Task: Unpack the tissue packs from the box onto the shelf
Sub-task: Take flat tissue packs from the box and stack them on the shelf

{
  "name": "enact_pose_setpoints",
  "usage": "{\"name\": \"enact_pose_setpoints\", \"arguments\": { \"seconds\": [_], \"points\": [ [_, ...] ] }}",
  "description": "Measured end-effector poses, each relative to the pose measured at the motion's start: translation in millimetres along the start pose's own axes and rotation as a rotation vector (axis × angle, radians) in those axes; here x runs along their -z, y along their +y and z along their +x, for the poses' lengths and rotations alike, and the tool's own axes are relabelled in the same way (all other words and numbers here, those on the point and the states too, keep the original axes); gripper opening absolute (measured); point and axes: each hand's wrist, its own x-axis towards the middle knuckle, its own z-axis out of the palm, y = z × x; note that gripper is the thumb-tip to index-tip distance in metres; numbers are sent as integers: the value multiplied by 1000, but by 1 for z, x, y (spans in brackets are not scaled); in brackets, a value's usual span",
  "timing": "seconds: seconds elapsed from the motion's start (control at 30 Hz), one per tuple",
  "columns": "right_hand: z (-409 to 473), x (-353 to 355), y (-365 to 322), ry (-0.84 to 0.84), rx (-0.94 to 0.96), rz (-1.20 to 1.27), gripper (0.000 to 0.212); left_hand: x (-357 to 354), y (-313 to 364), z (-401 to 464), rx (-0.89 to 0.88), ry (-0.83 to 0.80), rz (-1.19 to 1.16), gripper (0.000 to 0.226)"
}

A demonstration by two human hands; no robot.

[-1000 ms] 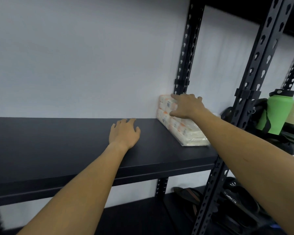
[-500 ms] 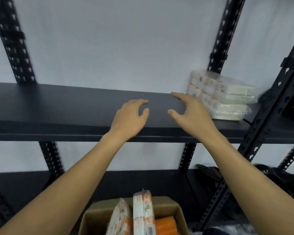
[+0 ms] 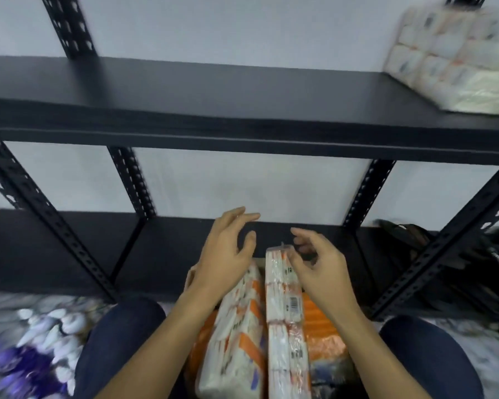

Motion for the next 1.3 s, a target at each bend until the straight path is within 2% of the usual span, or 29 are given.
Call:
{"name": "enact_pose_setpoints", "arguments": {
  "seconds": [0.1,0.2,0.3,0.4,0.53,0.77,1.1,1.3],
  "points": [
    [-30,-20,30,-105,-111,-23,45,-21,-30,-25,175,-96,35,39],
    [-48,-34,40,-205,-237,90,56,-34,-46,-43,247,-177,45,41],
    [-48,-45,45,-217,-290,179,68,-48,-50,-51,314,-259,-5,41],
    [-48,-55,49,-215,-315,240,70,-62,-53,-53,346,-322,29,48],
    [-42,-63,59,-192,-392,356,62,-63,-64,-49,394,-323,-6,46],
    [-36,-67,74,-247,-444,368,79,-63,-76,-51,373,-320,-62,52],
    [-35,-66,72,-178,-414,338,65,-62,-76,-51,357,-244,-39,51],
    [-36,-52,58,-117,-358,369,64,-56,-71,-53,340,-224,-56,52]
  ]
}}
